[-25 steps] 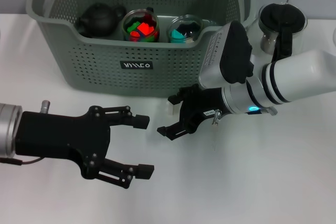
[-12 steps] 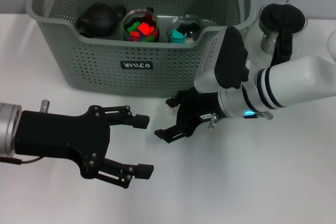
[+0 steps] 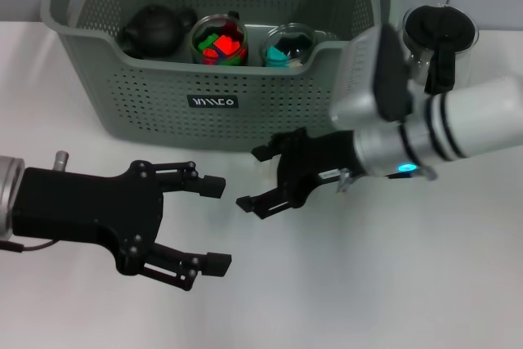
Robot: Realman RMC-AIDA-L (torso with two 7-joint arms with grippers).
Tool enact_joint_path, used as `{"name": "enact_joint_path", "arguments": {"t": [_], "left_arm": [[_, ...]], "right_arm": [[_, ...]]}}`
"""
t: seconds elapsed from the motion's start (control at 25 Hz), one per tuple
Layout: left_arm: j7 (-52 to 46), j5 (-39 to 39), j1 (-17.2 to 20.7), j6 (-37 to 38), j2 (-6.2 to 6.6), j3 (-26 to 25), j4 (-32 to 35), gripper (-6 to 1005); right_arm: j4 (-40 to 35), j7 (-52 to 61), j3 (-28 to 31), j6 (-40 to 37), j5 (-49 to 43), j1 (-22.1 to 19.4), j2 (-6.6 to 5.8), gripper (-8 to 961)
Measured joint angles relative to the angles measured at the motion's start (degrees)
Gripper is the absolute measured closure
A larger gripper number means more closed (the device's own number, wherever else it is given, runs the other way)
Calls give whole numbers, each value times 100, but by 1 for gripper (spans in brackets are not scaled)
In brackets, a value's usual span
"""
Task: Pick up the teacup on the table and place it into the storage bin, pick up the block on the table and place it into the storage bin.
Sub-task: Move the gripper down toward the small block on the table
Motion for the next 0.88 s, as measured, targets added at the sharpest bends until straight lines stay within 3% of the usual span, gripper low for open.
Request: {"name": "enact_joint_path", "arguments": {"t": [0.2, 0.4, 0.64, 0.88], "left_arm": [[-98, 4, -8, 20, 31, -5, 89, 30], [-75, 5, -26, -49, 19, 79, 97, 31], [14, 47, -185, -811, -18, 738, -12, 30], [-14, 591, -734, -1674, -19, 1241, -223, 31]], "right_arm": [[-424, 125, 484, -1031, -285, -363, -271, 26], [-938, 460, 1329, -2206, -833, -839, -525, 25], [-1468, 821, 2698, -3596, -1630, -1305, -670, 25], [-1510, 1038, 3742, -4406, -2224, -1336, -801, 26]]}}
